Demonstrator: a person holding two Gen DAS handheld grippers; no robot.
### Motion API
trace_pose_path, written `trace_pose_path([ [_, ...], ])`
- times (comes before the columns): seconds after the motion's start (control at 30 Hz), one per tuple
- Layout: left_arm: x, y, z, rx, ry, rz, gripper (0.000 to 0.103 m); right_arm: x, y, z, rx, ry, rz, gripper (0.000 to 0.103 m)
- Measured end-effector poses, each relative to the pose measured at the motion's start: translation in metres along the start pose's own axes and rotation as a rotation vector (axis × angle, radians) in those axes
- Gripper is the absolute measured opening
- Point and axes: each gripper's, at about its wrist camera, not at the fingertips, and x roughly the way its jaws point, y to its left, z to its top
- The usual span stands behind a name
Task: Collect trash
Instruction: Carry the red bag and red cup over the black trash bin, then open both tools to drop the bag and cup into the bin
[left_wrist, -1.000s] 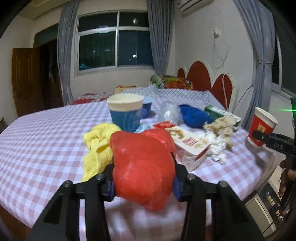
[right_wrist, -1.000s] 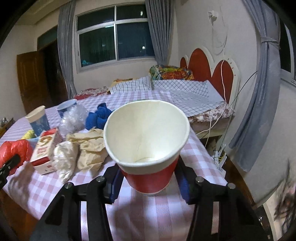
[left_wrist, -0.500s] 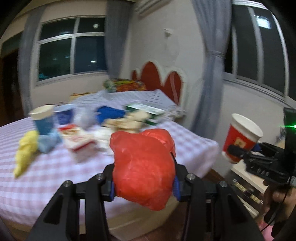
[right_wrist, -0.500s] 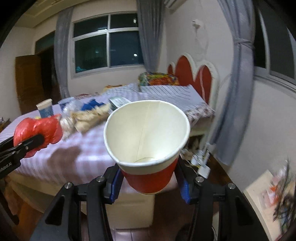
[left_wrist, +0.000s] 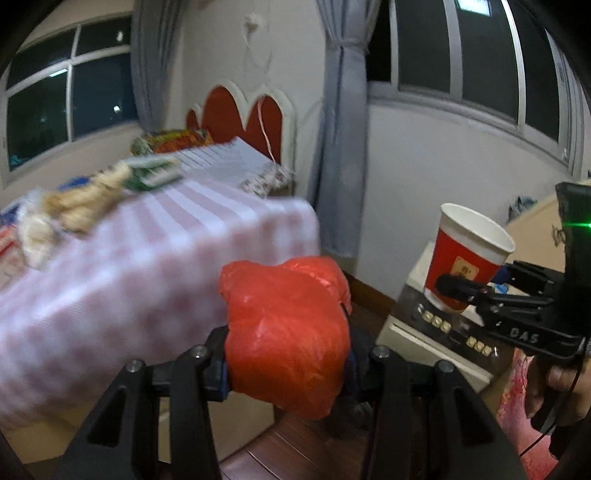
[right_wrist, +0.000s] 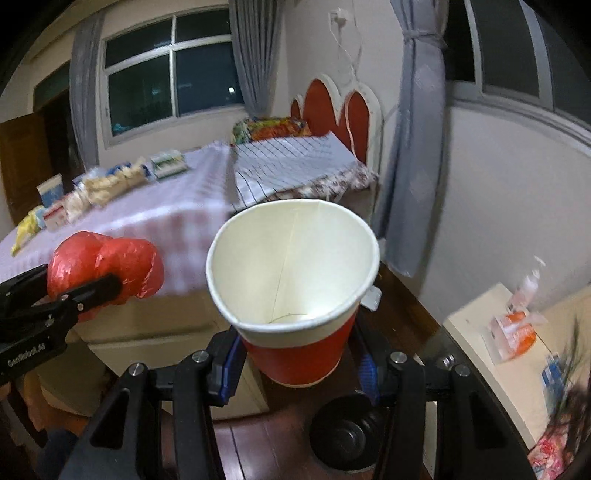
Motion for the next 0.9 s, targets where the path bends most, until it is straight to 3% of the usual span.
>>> trace_pose_path([
  [0.23, 0.065, -0.048, -0.029, 0.023, 0.105, -0.065, 0.046, 0.033, -0.064, -0.044, 0.035, 0.072, -0.015, 0.054],
  [0.53, 0.162, -0.096, -0.085, 0.064, 0.298, -0.135, 0.046, 0.122, -0.120, -0.101, 0.055, 0.295, 0.028, 0.054],
  [0.7, 0.216, -0.101, -0.120, 0.059, 0.421, -0.163, 0.046, 0.171, -0.133, -0.150, -0.002, 0.457, 0.091, 0.054],
  [0.9, 0.264, -0.107, -0.157, 0.062, 0.548, -0.177, 0.046, 0.229, -0.145, -0.215, -0.053, 0.625, 0.108, 0.054],
])
